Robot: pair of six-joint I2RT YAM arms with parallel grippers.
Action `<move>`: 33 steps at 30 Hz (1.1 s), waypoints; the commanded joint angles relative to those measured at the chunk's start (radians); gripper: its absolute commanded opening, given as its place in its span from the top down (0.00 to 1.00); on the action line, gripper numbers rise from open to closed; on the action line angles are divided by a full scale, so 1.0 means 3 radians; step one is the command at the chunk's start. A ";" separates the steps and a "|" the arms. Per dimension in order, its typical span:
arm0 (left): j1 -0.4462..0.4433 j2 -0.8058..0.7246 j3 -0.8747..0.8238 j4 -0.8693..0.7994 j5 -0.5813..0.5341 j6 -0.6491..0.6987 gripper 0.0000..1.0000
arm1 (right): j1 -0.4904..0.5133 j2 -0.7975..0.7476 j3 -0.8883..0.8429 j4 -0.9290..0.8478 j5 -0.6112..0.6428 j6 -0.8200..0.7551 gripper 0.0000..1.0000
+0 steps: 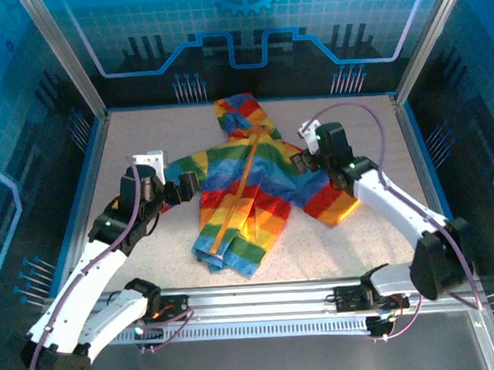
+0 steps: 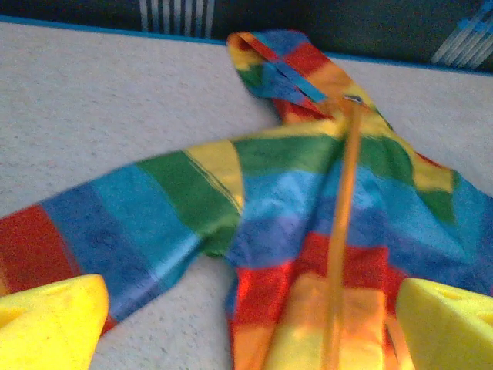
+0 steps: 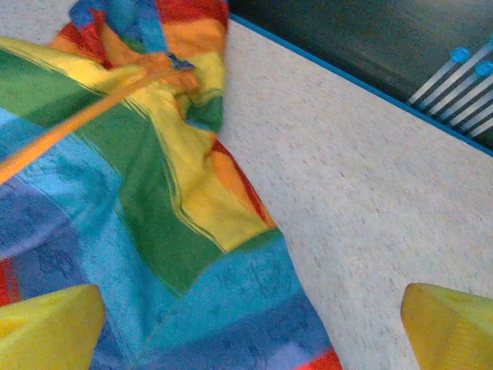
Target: Zip up the jacket
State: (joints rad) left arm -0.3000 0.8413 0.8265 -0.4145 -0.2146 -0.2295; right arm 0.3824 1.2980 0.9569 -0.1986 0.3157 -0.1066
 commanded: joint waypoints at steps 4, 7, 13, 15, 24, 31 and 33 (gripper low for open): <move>0.0511 -0.0082 -0.0891 0.1474 0.0016 0.0309 0.01 | -0.0271 -0.0483 -0.1055 0.1069 0.0371 0.0386 0.00; 0.0645 -0.0030 -0.1354 0.2181 -0.0055 0.0329 0.01 | -0.0365 -0.0577 -0.1487 0.1591 0.0385 0.0376 0.00; 0.0678 0.0422 -0.1789 0.3009 -0.0112 0.0559 0.01 | -0.0591 -0.0524 -0.2020 0.2430 0.0157 0.0568 0.00; 0.0678 0.0602 -0.1841 0.3166 -0.0050 0.0614 0.01 | -0.0640 -0.0457 -0.2225 0.2875 0.0166 0.0635 0.00; 0.0683 0.1322 -0.1947 0.4155 -0.0078 0.0645 0.01 | -0.0797 -0.0098 -0.2292 0.3458 -0.0048 0.0538 0.00; 0.0723 0.1829 -0.1848 0.4644 -0.0031 0.0877 0.01 | -0.0910 0.0251 -0.2433 0.4198 -0.0259 0.0356 0.00; 0.0735 0.2031 -0.1862 0.4887 -0.0055 0.0879 0.01 | -0.0934 0.0514 -0.2533 0.4659 -0.0283 0.0363 0.00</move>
State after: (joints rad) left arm -0.0933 1.3926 0.2520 0.9043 -0.2249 0.0006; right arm 0.1265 1.3804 0.2371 0.9676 0.2592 0.0223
